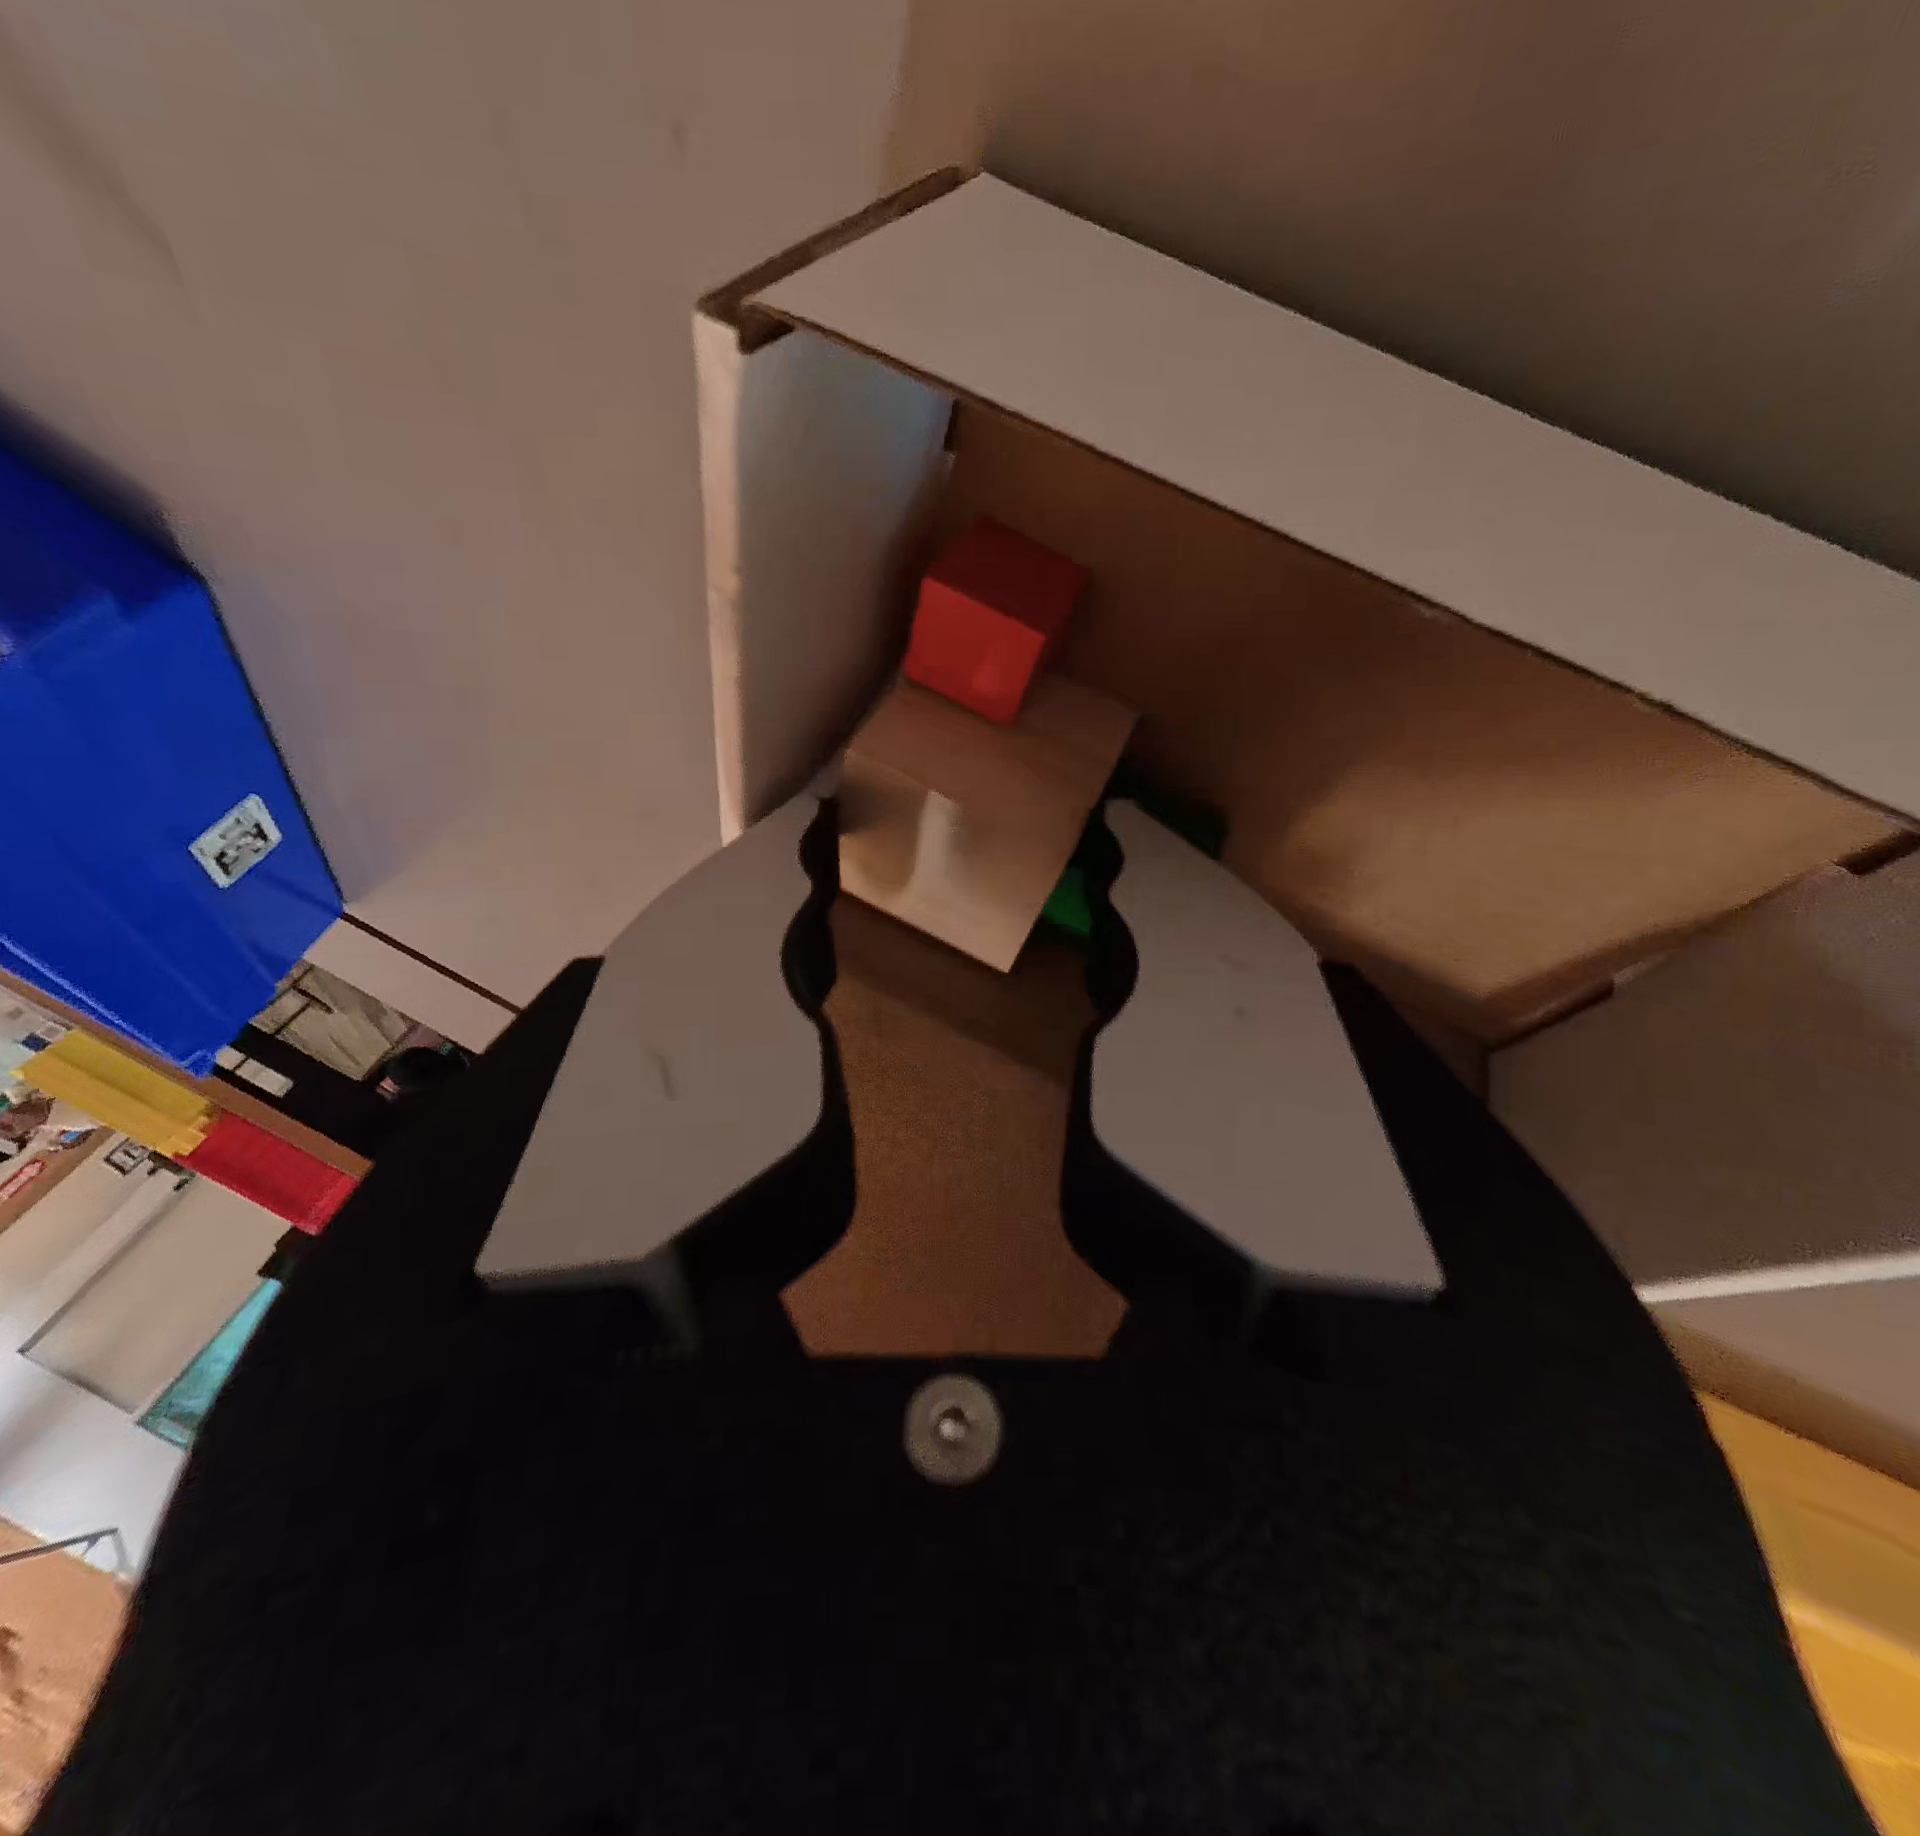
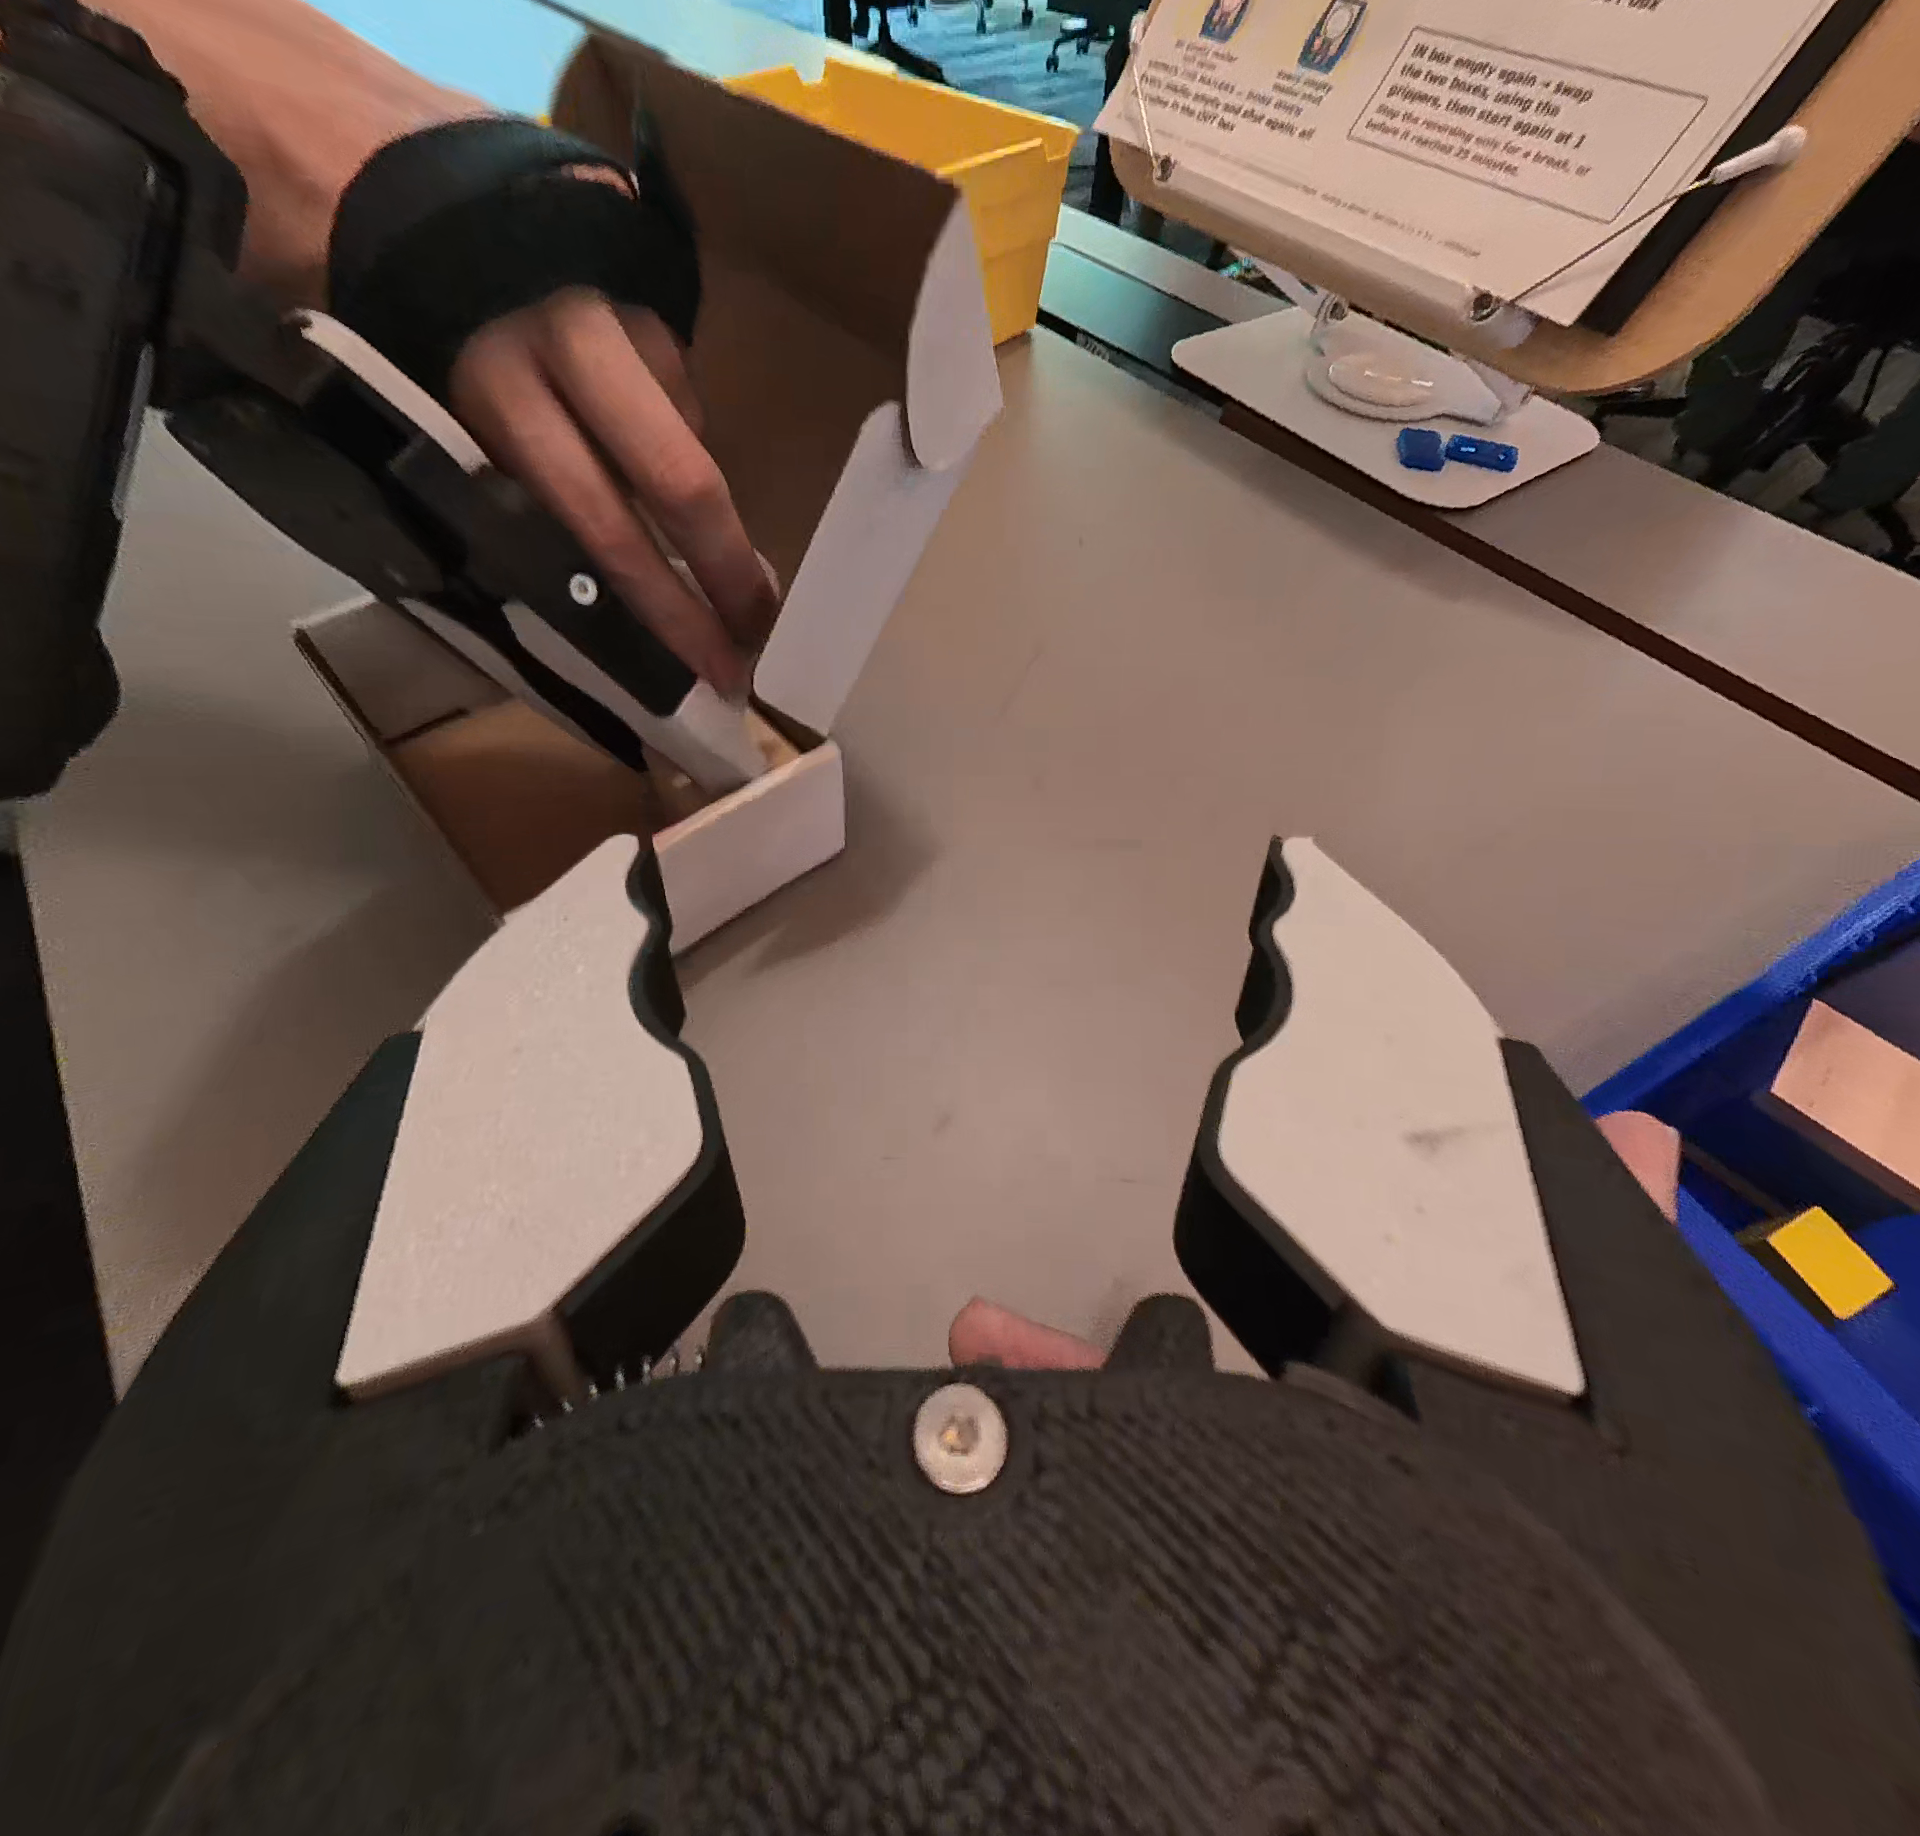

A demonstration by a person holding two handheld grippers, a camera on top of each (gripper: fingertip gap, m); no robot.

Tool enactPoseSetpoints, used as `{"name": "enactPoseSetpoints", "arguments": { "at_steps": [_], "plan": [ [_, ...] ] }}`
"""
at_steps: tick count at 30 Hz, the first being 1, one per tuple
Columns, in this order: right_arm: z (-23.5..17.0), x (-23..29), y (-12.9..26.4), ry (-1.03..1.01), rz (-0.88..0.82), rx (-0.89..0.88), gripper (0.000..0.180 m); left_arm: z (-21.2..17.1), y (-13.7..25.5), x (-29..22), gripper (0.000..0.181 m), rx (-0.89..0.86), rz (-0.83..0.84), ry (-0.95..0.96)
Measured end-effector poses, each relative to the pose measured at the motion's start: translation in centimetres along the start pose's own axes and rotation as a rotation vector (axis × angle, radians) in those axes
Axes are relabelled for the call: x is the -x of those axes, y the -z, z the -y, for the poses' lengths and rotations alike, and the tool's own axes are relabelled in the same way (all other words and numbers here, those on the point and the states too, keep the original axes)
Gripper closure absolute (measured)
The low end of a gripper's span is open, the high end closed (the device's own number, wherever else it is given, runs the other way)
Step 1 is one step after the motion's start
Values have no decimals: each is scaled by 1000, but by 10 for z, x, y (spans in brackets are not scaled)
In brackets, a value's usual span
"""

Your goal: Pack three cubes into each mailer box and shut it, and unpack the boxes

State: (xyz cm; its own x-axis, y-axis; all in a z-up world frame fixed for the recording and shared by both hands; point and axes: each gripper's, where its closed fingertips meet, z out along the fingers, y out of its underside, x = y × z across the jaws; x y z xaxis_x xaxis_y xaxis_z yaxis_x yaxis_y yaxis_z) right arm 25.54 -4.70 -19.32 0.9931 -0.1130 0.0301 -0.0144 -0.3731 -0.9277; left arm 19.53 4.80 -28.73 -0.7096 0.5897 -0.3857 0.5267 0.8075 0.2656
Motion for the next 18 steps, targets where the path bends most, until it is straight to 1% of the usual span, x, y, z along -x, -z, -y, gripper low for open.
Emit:
{"name": "enactPoseSetpoints", "arguments": {
  "at_steps": [2,4,8,11,14,16,18],
  "plan": [
    [-5,0,-3,21,-10,32,73,-12,0,-5,136,52,-20,18],
    [-9,0,-4,37,-15,54,72,-19,3,-11,136,61,-56,97],
    [-4,5,-6,41,1,39,72,-22,20,-8,136,24,-71,320],
    [4,16,-9,26,56,-8,72,-23,41,2,137,-25,-48,541],
    [19,30,-12,-46,136,-83,74,-21,71,23,137,-176,83,757],
    [34,40,-15,-152,212,-152,75,-22,95,39,137,-308,223,876],
    [50,52,-17,-277,313,-232,79,-21,118,51,137,-430,380,944]
  ]
}}
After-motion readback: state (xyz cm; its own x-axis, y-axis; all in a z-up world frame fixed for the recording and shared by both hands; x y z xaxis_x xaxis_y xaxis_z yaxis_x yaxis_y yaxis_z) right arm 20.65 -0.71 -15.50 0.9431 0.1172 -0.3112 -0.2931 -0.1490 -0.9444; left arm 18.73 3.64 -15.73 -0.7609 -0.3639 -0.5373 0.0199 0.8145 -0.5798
